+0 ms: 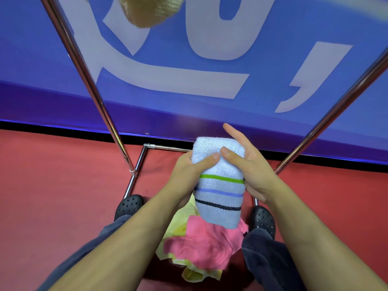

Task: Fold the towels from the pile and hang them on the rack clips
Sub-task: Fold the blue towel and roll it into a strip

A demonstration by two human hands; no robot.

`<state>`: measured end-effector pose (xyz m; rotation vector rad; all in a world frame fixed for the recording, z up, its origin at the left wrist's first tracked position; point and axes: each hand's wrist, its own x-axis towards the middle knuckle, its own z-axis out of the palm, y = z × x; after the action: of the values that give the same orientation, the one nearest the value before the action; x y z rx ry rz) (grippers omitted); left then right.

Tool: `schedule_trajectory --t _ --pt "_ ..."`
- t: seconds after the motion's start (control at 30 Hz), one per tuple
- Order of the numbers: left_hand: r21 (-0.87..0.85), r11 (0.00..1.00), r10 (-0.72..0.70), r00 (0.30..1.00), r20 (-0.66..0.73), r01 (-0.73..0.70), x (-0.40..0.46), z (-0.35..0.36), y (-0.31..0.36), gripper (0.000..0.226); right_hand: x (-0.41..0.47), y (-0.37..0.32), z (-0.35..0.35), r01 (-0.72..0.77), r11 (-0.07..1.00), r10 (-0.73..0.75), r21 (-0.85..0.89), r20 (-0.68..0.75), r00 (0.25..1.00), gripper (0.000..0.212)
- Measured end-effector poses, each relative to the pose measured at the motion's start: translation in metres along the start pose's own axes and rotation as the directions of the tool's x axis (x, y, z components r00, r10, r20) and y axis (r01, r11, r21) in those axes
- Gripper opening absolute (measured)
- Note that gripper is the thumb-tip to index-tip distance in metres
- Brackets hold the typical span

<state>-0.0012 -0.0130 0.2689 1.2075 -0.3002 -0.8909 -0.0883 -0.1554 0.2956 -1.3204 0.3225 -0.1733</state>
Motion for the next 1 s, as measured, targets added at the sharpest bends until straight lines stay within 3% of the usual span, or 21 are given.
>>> schedule_trajectory --t 0.07,0.17,0.27,0.37,0.5,0.63,0.8,0.9,1.0 --pt "-0.002 1.0 0.009 0.999 -0.045 -0.009 0.001 -0.001 0.0 0.029 0.001 0.001 -0.001 0.006 1.0 -0.005 0.018 -0.042 0.999 0.06" --pt "0.005 0.999 0.033 0.986 -0.163 -0.032 0.006 -0.008 0.001 0.026 0.002 -0.002 -0.009 0.007 1.0 -0.013 -0.026 -0.243 0.97 0.05" --pt "0.199 0.977 0.1 0.988 -0.119 -0.075 0.008 -0.019 0.007 0.026 0.005 -0.002 -0.02 0.031 0.981 -0.095 -0.193 -0.332 0.939 0.045" --pt "0.393 0.915 0.078 0.995 0.059 -0.095 0.003 -0.018 0.011 0.02 0.003 0.001 -0.022 0.011 0.94 -0.076 -0.34 -0.178 0.981 0.048" --pt "0.432 0.899 0.002 0.988 0.153 -0.069 -0.003 -0.015 0.012 0.019 -0.001 0.004 -0.019 0.008 0.889 -0.006 -0.458 0.005 1.0 0.018" --pt "0.443 0.896 -0.05 0.988 0.143 -0.019 -0.005 -0.016 0.01 0.02 0.0 0.005 -0.019 0.013 0.934 -0.05 -0.356 -0.094 0.994 0.013" --pt "0.438 0.896 -0.148 0.98 0.137 0.074 -0.008 -0.008 0.0 0.029 0.004 0.01 -0.021 0.037 0.913 -0.137 -0.406 -0.222 0.965 0.007" --pt "0.474 0.879 -0.166 0.968 0.19 0.058 -0.009 -0.004 -0.005 0.031 0.005 0.004 -0.028 0.075 0.948 -0.189 -0.309 -0.357 0.915 0.006" --pt "0.487 0.873 -0.159 0.963 0.219 0.033 -0.01 -0.001 -0.004 0.033 0.003 -0.004 -0.033 0.08 0.956 -0.188 -0.281 -0.382 0.905 0.007"
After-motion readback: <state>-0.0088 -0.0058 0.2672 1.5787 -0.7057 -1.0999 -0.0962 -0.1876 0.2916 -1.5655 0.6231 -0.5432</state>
